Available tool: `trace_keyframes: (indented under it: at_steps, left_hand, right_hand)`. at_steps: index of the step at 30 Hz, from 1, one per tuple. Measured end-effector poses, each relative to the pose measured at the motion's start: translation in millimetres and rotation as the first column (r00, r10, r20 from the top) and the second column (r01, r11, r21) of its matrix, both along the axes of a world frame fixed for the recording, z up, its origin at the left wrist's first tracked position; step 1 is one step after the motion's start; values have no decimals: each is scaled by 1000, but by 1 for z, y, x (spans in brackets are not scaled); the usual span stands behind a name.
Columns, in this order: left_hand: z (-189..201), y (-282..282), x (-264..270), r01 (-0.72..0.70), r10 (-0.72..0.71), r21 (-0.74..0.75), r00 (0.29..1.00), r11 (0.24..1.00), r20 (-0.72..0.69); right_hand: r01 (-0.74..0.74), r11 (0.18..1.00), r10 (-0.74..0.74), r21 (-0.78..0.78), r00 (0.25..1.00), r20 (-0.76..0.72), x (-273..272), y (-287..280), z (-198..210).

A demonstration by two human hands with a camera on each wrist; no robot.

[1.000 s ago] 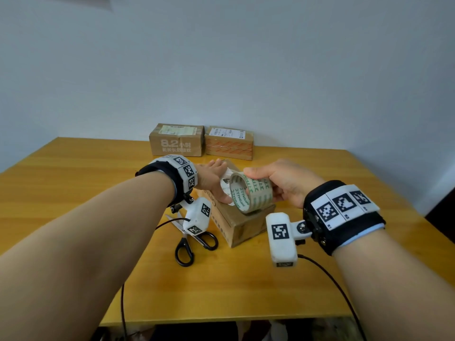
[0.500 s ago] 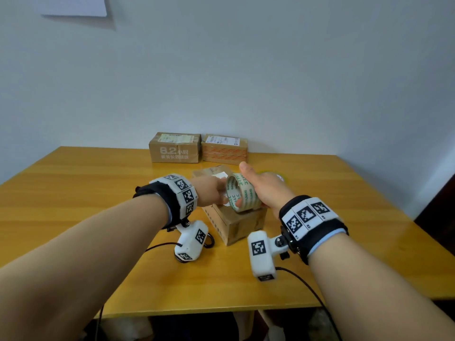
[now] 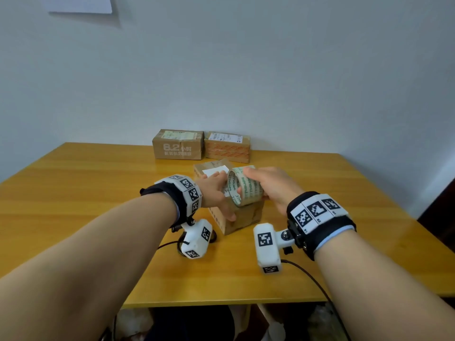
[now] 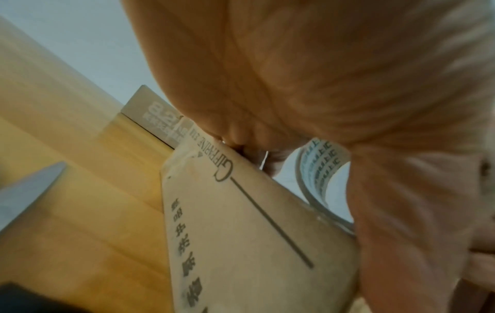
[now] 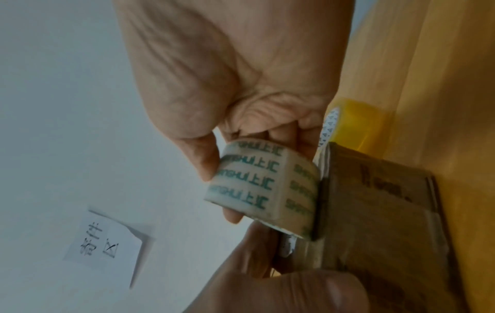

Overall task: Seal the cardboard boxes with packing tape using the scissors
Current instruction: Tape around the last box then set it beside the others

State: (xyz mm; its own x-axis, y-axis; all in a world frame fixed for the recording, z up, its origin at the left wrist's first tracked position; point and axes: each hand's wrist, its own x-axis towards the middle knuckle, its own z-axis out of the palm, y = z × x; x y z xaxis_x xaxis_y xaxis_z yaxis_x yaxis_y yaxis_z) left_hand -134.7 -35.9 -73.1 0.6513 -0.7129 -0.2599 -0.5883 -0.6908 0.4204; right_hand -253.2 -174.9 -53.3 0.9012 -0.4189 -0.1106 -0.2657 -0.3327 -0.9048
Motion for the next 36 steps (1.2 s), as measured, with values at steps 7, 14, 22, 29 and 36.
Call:
trace_keyframes:
  at_steps: [7, 14, 22, 29, 36]
  left_hand:
    - [12, -2, 3, -26, 26, 58, 1000, 998, 6]
    - [16, -4, -2, 63, -77, 136, 992, 989, 102]
    - [5, -6, -4, 142, -195, 253, 960, 957, 199]
    - [-12, -2, -18, 175, -228, 235, 947, 956, 225]
    - [28, 17, -12, 254, -237, -37, 938, 966, 254]
  right_hand:
    - [-11, 1000, 10, -3, 990, -139, -13, -8, 14]
    - [54, 998, -58, -21, 945, -322, -17, -10, -14]
    - [93, 995, -73, 36, 927, -367, -13, -10, -31]
    - [70, 996, -47, 49, 927, -372, 8, -14, -50]
    - [-13, 936, 17, 352, 1000, -8, -20, -6, -6]
